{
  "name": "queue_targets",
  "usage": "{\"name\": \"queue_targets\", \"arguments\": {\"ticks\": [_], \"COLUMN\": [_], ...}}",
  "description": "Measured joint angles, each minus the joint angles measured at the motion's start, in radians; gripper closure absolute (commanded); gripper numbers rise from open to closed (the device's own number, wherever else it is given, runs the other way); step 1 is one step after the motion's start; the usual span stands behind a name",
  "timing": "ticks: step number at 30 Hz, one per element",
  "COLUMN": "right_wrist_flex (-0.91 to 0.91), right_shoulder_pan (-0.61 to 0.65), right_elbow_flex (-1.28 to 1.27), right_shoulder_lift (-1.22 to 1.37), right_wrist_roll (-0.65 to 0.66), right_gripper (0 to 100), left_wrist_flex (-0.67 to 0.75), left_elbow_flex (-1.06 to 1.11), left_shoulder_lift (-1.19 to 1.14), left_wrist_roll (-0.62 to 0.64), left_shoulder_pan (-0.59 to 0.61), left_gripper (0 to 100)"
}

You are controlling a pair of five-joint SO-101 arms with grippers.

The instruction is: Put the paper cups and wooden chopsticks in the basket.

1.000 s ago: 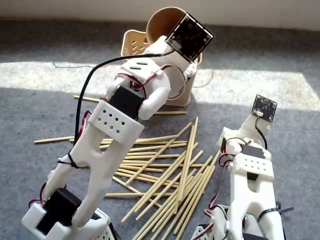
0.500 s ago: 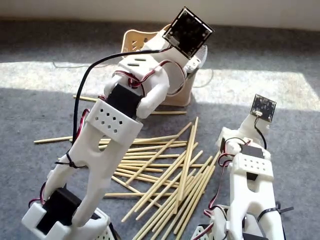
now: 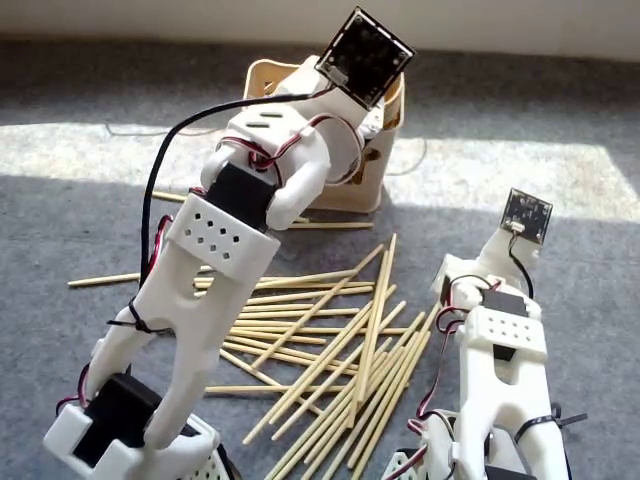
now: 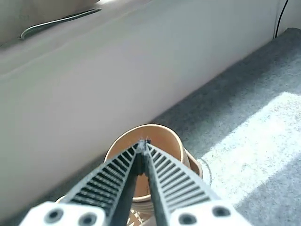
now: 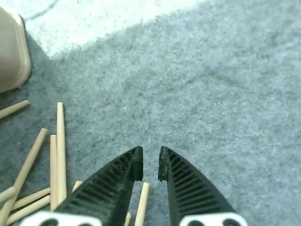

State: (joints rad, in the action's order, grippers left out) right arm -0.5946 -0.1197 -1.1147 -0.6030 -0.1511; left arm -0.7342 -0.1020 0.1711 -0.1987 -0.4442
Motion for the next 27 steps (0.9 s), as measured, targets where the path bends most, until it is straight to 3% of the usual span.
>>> {"name": "queue_targets", "arguments": {"ticks": [6,14,27], "right_wrist_flex": [0.0,0.0,0.0], "right_shoulder_pan": [0.0,0.0,0.0], "right_elbow_flex": [0.0,0.0,0.0], "right_shoulder_lift": [0.0,0.0,0.0], "right_wrist_roll": [0.0,0.0,0.0], "right_gripper": [93.2,93.2,93.2], "left_wrist_flex": [0.034,0.261,0.192], "left_elbow_flex": [0.117,0.336,0.341], "left_shoulder_lift": [-0.002,0.0,0.103], "left_wrist_roll": [0.0,-0.002,-0.002], "left_shoulder_pan": [0.015,0.018,0.011], "left_gripper": [99,99,99]}}
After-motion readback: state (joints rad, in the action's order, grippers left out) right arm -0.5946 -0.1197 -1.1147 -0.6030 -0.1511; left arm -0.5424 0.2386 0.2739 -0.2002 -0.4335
